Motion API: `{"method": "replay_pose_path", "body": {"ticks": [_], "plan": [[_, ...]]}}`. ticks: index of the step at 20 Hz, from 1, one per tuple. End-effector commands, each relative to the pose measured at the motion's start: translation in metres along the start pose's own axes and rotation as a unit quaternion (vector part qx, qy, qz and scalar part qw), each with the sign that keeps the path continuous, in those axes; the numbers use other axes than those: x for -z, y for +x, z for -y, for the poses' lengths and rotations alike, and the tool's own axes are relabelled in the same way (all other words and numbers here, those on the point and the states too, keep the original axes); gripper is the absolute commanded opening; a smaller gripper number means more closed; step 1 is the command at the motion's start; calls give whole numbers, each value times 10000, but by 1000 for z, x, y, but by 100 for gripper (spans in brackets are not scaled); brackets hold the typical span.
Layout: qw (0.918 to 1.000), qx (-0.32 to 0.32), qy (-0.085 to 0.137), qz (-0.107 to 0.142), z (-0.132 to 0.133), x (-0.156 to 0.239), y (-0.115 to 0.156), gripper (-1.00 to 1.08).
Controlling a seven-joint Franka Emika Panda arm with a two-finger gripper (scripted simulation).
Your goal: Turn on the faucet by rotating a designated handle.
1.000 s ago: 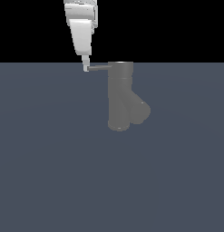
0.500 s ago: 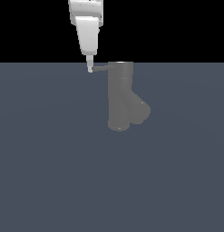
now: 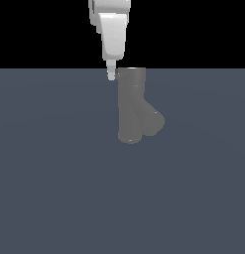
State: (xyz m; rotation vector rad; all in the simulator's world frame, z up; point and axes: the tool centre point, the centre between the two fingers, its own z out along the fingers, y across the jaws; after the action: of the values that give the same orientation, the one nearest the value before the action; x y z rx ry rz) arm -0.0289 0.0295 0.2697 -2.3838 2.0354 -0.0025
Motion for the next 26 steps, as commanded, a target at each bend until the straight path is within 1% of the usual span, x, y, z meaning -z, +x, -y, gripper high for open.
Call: {"method": "replay_pose_path", "body": {"ticks": [1, 4, 5, 24, 25, 26], "plan": [[9999, -151, -27, -15, -13, 0, 26, -100], [9999, -154, -29, -16, -20, 1, 33, -100], [10000, -21, -8, -11, -12, 0, 15, -100], [9999, -154, -31, -17, -17, 1, 134, -100], [9999, -154, -31, -17, -17, 1, 134, -100], [9999, 137, -40, 22, -9, 0, 96, -100]]}}
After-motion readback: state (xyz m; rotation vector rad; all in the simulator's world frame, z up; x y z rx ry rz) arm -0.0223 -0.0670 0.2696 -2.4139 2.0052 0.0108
